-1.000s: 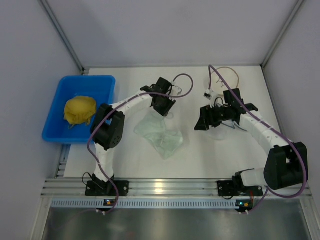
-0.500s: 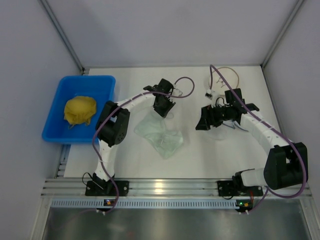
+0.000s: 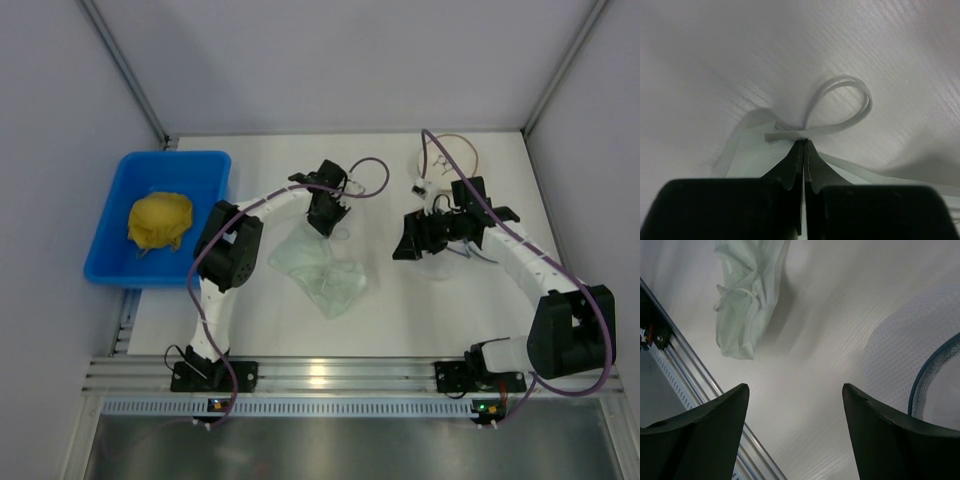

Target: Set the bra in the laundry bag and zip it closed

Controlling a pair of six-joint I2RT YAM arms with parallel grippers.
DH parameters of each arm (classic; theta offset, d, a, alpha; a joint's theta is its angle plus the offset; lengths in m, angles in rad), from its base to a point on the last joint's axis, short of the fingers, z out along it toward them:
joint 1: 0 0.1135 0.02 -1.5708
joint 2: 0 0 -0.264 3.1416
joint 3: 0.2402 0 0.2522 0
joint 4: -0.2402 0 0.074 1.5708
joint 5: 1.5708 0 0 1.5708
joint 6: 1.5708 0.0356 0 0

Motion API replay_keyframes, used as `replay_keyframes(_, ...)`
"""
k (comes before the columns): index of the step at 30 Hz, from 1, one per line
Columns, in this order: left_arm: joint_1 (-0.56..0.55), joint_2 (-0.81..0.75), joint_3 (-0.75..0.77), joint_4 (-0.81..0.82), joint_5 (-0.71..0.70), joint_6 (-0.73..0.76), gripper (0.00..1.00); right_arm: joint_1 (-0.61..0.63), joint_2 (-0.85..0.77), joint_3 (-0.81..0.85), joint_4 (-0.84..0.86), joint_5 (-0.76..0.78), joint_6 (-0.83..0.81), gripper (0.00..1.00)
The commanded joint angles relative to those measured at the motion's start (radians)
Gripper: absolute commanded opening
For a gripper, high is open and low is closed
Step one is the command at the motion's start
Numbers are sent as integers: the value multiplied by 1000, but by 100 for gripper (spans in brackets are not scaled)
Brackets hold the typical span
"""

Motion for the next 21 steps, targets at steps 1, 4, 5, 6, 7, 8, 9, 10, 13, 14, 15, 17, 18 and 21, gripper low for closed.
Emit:
replay_keyframes(1,4,-37,15,-1,11,2,0,-16,3,33,-8,-7,-23,76)
replay_keyframes(4,4,-97,14,-1,14,1,0,-16,1,38,-10,-7,-21,76)
replay_keyframes(5,4,-133,8,-1,16,1,0,-16,3,39,-11,-7,-23,76)
replay_keyframes(6,4,-155,3,-1,22,4,0,-16,3,42,-11,-7,-23,76)
replay_keyframes(7,4,-177,-3,-3,28,8,0,-16,1,44,-14,-7,-24,76)
replay_keyframes(8,4,-218,-23,-1,43,18,0,-16,1,47,-13,-9,-24,76)
replay_keyframes(9,4,-239,-31,-7,46,21,0,-16,3,52,-14,-10,-24,76)
replay_keyframes(10,4,-256,-41,-12,51,24,0,-16,4,53,-16,-12,-24,76)
replay_keyframes(13,4,-309,-80,-44,76,47,0,-16,4,59,-18,-13,-24,76)
replay_keyframes(14,4,-325,-89,-57,77,61,0,-16,6,61,-16,-15,-24,76)
replay_keyframes(15,4,-332,-113,-69,85,70,0,-16,9,65,-19,-15,-24,76)
replay_keyframes(17,4,-362,-168,-90,100,93,0,-14,13,73,-27,-21,-26,76)
replay_keyframes(18,4,-373,-169,-93,103,104,0,-16,15,75,-28,-25,-28,76)
replay_keyframes(21,4,-404,-250,-93,120,122,0,-16,26,76,-22,-39,-17,76)
